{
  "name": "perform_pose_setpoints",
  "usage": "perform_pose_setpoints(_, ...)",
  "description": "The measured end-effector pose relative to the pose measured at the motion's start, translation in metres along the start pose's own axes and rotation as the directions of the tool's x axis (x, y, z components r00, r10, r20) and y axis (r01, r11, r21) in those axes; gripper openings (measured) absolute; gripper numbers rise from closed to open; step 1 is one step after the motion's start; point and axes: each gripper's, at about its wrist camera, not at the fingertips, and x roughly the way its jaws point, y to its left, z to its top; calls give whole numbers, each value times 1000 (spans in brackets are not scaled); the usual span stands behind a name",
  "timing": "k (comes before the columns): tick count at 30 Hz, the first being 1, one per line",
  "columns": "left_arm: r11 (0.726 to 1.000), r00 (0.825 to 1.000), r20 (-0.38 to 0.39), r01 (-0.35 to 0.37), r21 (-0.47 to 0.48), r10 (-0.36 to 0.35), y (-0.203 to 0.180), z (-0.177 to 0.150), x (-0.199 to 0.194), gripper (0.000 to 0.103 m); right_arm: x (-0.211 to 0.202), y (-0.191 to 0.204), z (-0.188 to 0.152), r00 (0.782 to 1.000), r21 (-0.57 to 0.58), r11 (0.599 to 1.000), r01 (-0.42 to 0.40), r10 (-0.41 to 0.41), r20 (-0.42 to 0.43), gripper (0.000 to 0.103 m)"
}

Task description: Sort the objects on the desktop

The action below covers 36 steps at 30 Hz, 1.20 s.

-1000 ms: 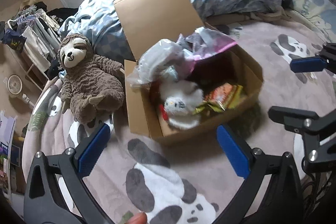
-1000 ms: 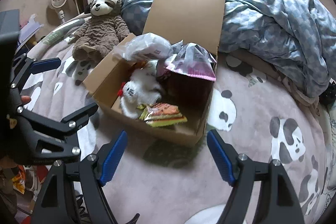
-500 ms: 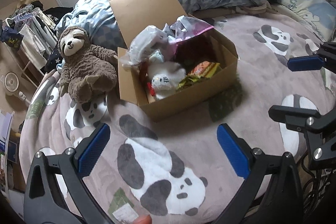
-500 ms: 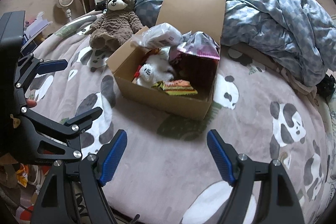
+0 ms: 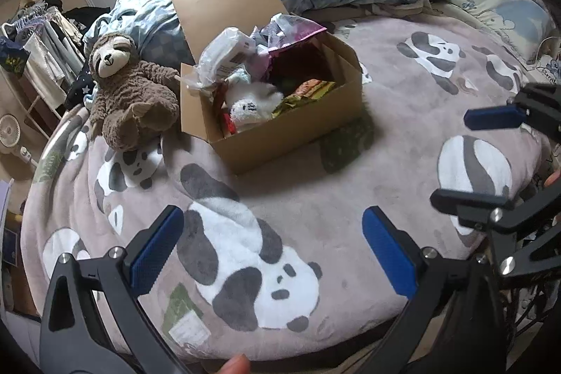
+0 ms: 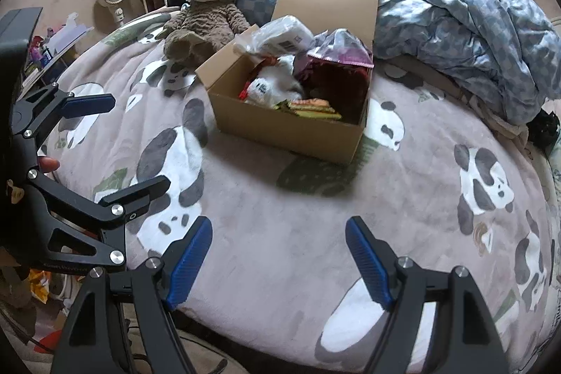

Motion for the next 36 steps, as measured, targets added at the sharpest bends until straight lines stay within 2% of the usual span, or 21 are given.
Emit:
perform_pose_setpoints(10, 996, 999, -31, 33, -88, -36, 0, -23, -6, 102, -6, 11, -25, 1000, 19, 1000, 10, -10, -22, 80)
perform_pose_setpoints(20, 989, 998, -59, 2, -148, -11, 4, -37, -5, 102, 1, 14, -35, 999, 80, 997, -19, 22, -29, 79)
perform_pose_setpoints(24, 988, 998, -57, -25, -150, 17, 7, -36, -6, 102, 3, 15, -33, 999, 69, 998, -6, 8, -35, 79)
perform_pose_setpoints(36, 986, 998, -58, -42, -160, 33, 18, -24, -1, 102, 7, 8, -16, 999, 60, 998, 6, -3, -46, 79)
